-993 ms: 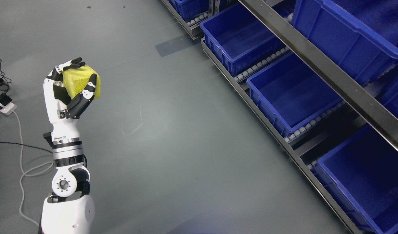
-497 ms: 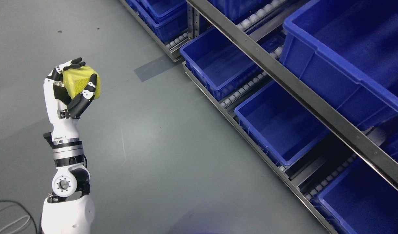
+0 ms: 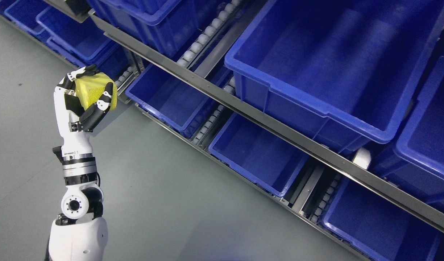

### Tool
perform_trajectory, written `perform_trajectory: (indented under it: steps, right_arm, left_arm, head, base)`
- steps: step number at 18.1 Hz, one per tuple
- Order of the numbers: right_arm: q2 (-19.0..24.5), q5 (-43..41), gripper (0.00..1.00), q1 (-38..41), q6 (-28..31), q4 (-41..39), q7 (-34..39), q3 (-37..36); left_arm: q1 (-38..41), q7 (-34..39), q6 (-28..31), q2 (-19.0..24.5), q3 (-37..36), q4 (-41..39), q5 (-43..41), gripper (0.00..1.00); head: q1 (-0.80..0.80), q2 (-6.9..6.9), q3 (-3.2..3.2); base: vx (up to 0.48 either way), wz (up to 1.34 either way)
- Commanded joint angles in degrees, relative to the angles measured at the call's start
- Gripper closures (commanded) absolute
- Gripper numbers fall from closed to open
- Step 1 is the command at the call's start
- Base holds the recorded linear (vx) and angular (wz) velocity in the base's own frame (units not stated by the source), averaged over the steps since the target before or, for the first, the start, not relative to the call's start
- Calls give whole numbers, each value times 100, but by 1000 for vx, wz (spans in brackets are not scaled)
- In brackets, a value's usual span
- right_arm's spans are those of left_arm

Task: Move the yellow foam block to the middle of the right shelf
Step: 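Extend the left arm over the middle blue bin carrying the cube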

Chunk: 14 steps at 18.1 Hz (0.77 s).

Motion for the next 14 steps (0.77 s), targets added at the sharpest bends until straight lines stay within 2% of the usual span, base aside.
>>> perform_trajectory:
  steps: [1, 7, 14]
  right_arm:
    - [-100, 18, 0, 9, -8, -100, 3, 0]
    - [-100, 18, 0, 9, -16, -100, 3, 0]
    - [-100, 18, 0, 9, -8, -100, 3, 0]
  left_arm:
    - [-2, -58, -6, 100, -663, -47, -4, 100]
    - [-63, -94, -173, 100, -849, -48, -4, 100]
    - [-782, -190, -77, 100, -550, -65, -4, 100]
  head:
    - [0, 0, 0]
    - [0, 0, 0]
    - [0, 0, 0]
  base:
    - [183, -533]
    - [127, -420]
    - [47, -157]
